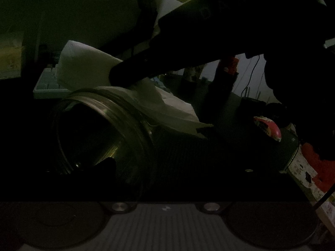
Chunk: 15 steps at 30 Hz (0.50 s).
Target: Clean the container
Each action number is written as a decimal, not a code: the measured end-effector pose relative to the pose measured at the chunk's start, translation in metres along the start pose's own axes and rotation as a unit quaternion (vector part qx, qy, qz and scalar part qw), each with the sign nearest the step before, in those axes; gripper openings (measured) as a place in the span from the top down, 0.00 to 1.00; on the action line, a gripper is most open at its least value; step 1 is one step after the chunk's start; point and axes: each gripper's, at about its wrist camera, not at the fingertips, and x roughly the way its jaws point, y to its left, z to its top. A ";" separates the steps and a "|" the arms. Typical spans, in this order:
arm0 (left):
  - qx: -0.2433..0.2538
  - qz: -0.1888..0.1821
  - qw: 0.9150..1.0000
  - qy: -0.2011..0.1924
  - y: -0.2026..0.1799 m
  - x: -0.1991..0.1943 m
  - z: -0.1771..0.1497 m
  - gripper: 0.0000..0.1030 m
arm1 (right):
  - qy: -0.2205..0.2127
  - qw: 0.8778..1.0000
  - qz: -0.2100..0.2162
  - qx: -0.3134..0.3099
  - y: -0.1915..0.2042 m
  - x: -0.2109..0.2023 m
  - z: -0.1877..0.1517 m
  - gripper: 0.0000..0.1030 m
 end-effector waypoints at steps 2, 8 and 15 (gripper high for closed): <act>0.000 0.000 1.000 0.000 -0.003 -0.001 -0.001 0.00 | 0.000 1.000 0.000 0.001 0.000 0.000 0.000 0.90; 0.001 0.001 1.000 -0.001 -0.009 -0.002 -0.003 0.00 | -0.001 1.000 0.001 0.003 0.000 0.000 0.000 0.90; 0.001 0.001 1.000 -0.001 -0.008 -0.003 -0.004 0.00 | -0.002 0.999 -0.030 0.018 0.009 0.000 0.000 0.90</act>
